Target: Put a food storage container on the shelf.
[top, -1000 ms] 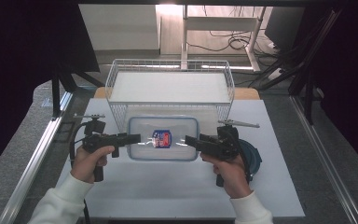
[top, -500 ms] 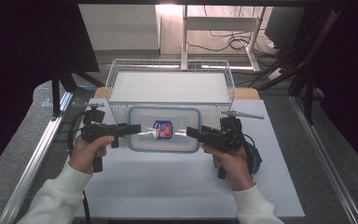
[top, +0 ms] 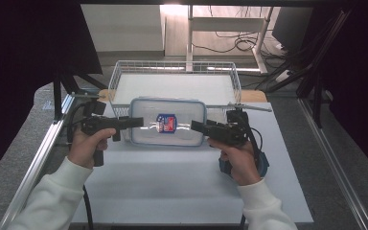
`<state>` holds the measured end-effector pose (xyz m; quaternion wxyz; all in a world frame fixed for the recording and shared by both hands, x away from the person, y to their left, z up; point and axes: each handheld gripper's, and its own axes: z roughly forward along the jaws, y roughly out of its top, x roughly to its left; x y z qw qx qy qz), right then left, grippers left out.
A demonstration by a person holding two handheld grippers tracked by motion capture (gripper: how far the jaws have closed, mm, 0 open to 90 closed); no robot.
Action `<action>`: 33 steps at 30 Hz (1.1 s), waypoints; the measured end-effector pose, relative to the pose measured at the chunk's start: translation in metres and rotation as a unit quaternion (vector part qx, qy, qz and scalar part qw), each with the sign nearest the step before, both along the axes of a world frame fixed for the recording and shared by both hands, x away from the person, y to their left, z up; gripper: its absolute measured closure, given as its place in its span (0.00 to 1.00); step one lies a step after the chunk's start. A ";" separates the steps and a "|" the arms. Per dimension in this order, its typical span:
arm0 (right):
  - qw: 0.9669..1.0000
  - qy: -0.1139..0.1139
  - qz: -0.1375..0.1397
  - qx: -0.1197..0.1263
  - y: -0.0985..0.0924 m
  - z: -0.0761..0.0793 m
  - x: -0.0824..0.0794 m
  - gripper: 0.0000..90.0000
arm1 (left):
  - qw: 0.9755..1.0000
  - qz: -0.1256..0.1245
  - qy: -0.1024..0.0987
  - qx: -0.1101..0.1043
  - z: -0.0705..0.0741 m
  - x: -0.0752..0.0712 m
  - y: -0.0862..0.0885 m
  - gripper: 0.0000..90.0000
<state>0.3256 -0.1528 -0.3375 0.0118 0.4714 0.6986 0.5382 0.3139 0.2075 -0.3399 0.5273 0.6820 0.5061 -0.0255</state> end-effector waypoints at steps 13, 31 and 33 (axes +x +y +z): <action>1.000 -0.003 0.002 0.001 0.003 0.009 0.010 0.49 | 1.000 -0.001 -0.007 0.000 0.006 0.012 0.004 0.46; 1.000 -0.020 -0.002 -0.010 0.008 0.037 0.030 0.49 | 1.000 0.003 -0.019 -0.005 0.029 0.031 0.006 0.45; 1.000 -0.022 -0.002 -0.009 0.008 0.041 0.033 0.49 | 1.000 0.003 -0.020 -0.007 0.032 0.034 0.007 0.45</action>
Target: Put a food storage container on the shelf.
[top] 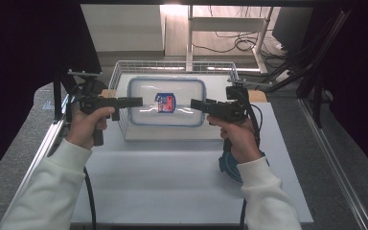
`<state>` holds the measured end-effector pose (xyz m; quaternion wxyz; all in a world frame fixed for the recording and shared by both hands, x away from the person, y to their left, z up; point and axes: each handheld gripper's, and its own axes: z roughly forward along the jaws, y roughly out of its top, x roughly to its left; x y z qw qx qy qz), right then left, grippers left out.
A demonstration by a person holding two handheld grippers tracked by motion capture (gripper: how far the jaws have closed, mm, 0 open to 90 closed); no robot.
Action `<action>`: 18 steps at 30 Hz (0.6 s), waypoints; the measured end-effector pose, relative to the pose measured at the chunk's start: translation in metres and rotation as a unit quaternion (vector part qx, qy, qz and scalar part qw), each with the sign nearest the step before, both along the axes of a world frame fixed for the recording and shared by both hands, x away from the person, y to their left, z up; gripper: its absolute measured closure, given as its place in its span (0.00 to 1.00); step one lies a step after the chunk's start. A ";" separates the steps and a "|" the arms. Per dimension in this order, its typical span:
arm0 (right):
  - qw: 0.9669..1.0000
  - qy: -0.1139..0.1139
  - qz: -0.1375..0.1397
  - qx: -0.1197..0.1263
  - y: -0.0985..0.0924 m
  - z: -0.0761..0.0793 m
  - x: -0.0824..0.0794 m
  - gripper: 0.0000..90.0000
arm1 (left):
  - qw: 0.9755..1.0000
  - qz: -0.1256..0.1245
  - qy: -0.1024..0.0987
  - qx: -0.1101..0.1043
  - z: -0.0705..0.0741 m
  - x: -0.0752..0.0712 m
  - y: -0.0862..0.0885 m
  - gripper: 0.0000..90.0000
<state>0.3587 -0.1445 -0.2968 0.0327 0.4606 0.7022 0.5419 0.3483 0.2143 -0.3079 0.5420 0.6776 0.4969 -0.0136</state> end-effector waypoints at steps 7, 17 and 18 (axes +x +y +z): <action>1.000 -0.010 -0.003 -0.012 0.003 0.018 0.014 0.49 | 1.000 -0.002 0.001 -0.018 0.008 0.018 0.002 0.45; 1.000 0.009 -0.006 -0.007 -0.001 0.021 0.047 0.49 | 1.000 -0.002 0.012 -0.006 0.015 0.052 -0.004 0.45; 1.000 0.011 -0.006 -0.007 -0.002 0.020 0.050 0.49 | 1.000 -0.001 0.014 -0.006 0.015 0.055 -0.005 0.45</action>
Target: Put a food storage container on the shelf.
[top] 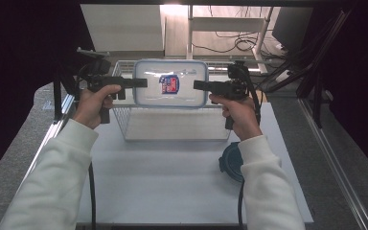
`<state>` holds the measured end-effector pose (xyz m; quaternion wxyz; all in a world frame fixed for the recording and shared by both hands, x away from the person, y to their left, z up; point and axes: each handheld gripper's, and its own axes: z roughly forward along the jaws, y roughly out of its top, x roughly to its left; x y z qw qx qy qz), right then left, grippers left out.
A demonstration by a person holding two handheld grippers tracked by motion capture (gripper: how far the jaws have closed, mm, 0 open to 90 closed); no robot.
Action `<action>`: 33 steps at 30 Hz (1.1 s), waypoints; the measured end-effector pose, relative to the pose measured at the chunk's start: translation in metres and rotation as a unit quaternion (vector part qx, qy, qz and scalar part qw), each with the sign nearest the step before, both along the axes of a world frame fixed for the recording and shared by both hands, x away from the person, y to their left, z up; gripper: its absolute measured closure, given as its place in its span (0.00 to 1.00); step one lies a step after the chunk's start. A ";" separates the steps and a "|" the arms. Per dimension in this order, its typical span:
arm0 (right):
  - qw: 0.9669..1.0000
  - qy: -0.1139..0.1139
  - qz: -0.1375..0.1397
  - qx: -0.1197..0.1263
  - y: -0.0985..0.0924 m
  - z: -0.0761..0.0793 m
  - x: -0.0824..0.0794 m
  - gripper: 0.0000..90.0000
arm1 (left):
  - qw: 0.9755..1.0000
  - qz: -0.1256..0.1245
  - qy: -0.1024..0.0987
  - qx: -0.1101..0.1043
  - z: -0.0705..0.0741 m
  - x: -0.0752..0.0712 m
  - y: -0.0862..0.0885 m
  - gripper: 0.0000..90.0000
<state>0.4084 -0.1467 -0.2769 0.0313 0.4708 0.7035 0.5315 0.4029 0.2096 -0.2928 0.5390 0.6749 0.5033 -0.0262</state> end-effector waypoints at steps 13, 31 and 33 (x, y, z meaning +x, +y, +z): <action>1.000 0.019 -0.005 0.001 -0.005 -0.008 0.028 0.48 | 1.000 0.000 0.021 0.000 -0.009 0.027 -0.004 0.45; 0.993 0.096 -0.050 0.046 -0.006 -0.026 0.075 0.44 | 0.995 0.041 0.074 -0.044 -0.027 0.064 -0.008 0.42; 0.992 0.101 -0.053 0.049 -0.005 -0.027 0.079 0.43 | 0.995 0.043 0.076 -0.046 -0.028 0.066 -0.008 0.42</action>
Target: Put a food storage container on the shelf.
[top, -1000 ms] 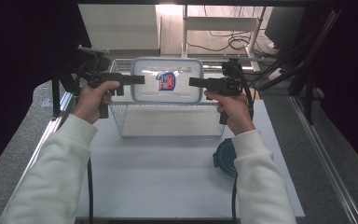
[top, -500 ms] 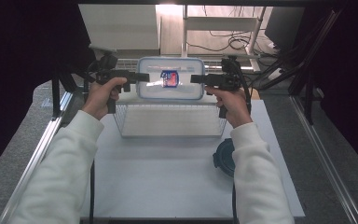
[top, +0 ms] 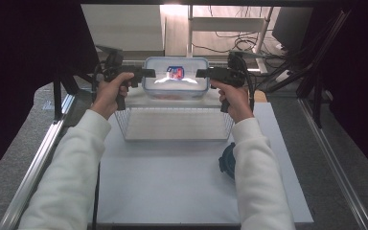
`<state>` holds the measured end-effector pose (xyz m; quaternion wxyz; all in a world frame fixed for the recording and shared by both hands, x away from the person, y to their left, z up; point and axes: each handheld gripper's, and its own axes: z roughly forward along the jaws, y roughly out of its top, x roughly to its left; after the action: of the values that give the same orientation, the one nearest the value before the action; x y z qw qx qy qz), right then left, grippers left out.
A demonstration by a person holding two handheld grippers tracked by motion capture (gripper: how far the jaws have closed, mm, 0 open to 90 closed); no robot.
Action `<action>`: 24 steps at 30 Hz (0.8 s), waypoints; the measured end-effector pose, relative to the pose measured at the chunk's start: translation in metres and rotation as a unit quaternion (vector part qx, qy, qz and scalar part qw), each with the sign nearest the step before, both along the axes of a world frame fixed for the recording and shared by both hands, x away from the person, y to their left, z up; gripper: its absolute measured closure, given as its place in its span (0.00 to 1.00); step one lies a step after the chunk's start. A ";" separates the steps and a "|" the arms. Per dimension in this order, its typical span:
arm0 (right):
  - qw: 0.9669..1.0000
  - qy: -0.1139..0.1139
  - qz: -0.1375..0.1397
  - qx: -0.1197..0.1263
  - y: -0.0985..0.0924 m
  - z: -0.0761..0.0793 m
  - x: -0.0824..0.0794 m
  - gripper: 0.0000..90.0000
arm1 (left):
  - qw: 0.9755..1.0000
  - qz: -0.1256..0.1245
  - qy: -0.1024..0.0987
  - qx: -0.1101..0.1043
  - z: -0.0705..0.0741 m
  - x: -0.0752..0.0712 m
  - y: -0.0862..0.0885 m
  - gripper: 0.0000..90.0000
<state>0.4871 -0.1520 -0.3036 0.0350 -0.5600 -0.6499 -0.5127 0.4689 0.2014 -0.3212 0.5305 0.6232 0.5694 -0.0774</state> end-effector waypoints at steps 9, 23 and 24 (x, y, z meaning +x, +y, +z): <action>1.000 0.021 -0.019 0.012 0.002 -0.007 0.010 0.40 | 1.000 0.002 0.017 -0.020 -0.009 0.009 0.001 0.37; 0.998 -0.054 -0.013 -0.011 0.007 -0.004 -0.003 0.12 | 0.997 0.025 -0.069 0.038 -0.002 -0.003 -0.001 0.18; 0.998 -0.061 -0.017 -0.019 0.007 -0.002 -0.006 0.10 | 0.995 0.029 -0.082 0.047 0.001 -0.007 0.001 0.18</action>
<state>0.4809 -0.1455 -0.3052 -0.0242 -0.5393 -0.6503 -0.5344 0.4620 0.2021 -0.3204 0.5481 0.6345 0.5447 0.0164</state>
